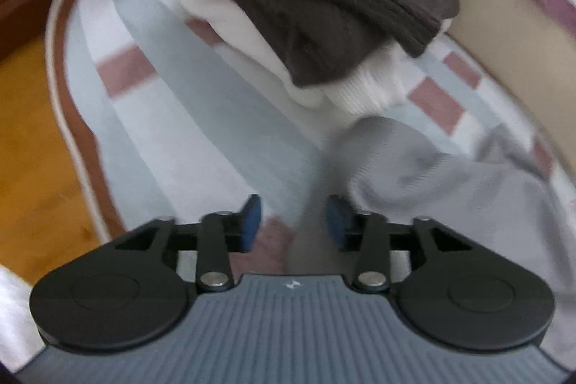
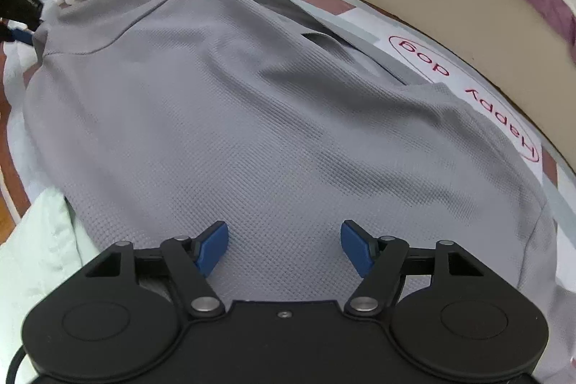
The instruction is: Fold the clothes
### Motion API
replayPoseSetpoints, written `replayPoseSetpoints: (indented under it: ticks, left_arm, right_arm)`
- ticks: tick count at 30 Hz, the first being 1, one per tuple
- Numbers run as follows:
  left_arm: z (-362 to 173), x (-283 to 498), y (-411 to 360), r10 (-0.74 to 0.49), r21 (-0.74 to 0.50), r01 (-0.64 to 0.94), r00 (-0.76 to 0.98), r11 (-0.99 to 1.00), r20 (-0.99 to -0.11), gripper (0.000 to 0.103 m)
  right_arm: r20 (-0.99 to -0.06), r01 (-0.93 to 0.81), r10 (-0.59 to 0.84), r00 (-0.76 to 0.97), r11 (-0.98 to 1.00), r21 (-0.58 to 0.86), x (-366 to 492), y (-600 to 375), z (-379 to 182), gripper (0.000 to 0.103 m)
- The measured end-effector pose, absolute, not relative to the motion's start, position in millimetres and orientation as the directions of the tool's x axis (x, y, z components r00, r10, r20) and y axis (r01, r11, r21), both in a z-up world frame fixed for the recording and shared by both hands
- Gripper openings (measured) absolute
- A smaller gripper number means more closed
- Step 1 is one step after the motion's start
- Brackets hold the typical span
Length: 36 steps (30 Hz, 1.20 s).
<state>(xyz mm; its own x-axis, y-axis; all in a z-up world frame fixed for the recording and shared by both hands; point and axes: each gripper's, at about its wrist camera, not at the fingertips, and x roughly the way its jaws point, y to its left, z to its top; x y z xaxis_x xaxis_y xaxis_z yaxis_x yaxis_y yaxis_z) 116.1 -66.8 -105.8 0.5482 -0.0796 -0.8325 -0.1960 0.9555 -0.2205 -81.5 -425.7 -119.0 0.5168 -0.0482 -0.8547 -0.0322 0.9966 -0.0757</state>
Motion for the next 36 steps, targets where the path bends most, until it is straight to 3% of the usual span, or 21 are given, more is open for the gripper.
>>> replayPoseSetpoints:
  ticks: [2, 4, 10, 12, 15, 18, 27, 28, 34, 35, 36]
  left_arm:
    - [-109.1, 117.8, -65.9, -0.128, -0.271, -0.205, 0.523, 0.941, -0.843, 0.042]
    - [-111.8, 120.2, -67.9, -0.151, -0.293, -0.199, 0.524, 0.935, -0.838, 0.049]
    - [-120.6, 122.8, -68.3, -0.188, -0.333, -0.219, 0.498, 0.917, -0.846, 0.052]
    - [-117.5, 125.1, -66.3, -0.168, -0.315, -0.226, 0.499, 0.922, -0.85, 0.052]
    - [-94.5, 114.6, -62.8, -0.025, -0.219, -0.247, 0.608, 0.944, -0.794, 0.052]
    - [-76.5, 111.4, -56.2, -0.074, -0.276, -0.203, 0.667, 0.939, -0.742, 0.058]
    - [-122.0, 131.0, -81.0, -0.204, -0.303, -0.139, 0.479, 0.943, -0.854, 0.061]
    - [-124.7, 132.9, -87.2, -0.203, -0.292, -0.121, 0.474, 0.949, -0.856, 0.069]
    - [-131.5, 134.8, -120.4, -0.092, -0.15, -0.066, 0.536, 0.986, -0.839, 0.086]
    - [-132.9, 136.4, -126.9, -0.071, -0.122, -0.056, 0.555, 0.991, -0.829, 0.083]
    - [-133.7, 137.5, -131.8, -0.07, -0.109, -0.035, 0.569, 0.993, -0.819, 0.063]
  right_arm:
    - [-0.86, 0.007, -0.022, 0.51, 1.0, -0.022, -82.6, -433.0, -120.0, 0.075]
    - [-0.865, 0.043, 0.003, 0.502, 0.999, 0.028, -83.2, -440.6, -121.0, 0.076]
    - [-0.859, 0.035, 0.012, 0.511, 0.999, 0.035, -83.4, -439.4, -124.2, 0.083]
    - [-0.86, 0.039, 0.015, 0.511, 0.998, 0.041, -83.2, -440.9, -123.8, 0.084]
    - [-0.856, 0.044, 0.017, 0.517, 0.998, 0.046, -83.5, -442.4, -123.9, 0.084]
    - [-0.849, 0.03, 0.021, 0.527, 0.999, 0.043, -80.5, -441.9, -123.7, 0.084]
    - [-0.812, 0.002, 0.08, 0.578, 0.995, 0.1, -66.9, -441.2, -122.9, 0.083]
    - [-0.814, 0.011, 0.073, 0.577, 0.995, 0.098, -66.8, -441.6, -125.5, 0.083]
    - [-0.804, -0.01, 0.057, 0.592, 0.998, 0.062, -69.7, -435.8, -128.7, 0.084]
    - [-0.805, -0.015, 0.054, 0.591, 0.998, 0.056, -69.6, -434.9, -128.9, 0.084]
    - [-0.805, -0.018, 0.053, 0.591, 0.998, 0.052, -69.7, -434.2, -128.9, 0.084]
